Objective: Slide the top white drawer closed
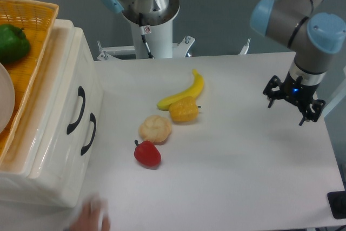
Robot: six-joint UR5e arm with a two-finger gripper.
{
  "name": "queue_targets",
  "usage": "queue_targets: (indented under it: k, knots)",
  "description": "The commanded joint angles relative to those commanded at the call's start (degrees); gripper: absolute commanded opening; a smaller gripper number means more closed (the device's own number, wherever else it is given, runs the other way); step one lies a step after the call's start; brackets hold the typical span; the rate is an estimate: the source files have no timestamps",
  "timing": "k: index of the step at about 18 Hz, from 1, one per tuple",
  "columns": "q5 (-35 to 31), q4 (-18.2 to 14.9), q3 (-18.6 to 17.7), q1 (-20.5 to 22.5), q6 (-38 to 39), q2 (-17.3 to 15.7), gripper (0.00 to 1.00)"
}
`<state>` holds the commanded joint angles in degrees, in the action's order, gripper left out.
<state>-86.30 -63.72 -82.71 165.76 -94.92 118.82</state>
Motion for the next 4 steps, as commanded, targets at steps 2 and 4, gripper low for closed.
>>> queue_targets:
  k: [2, 4]
  knots:
    - [-1.40, 0.09, 0.26, 0.18, 0.00, 0.35, 1.00]
    - [-2.29, 0.00, 0.18, 0.09, 0.17, 0.36, 1.00]
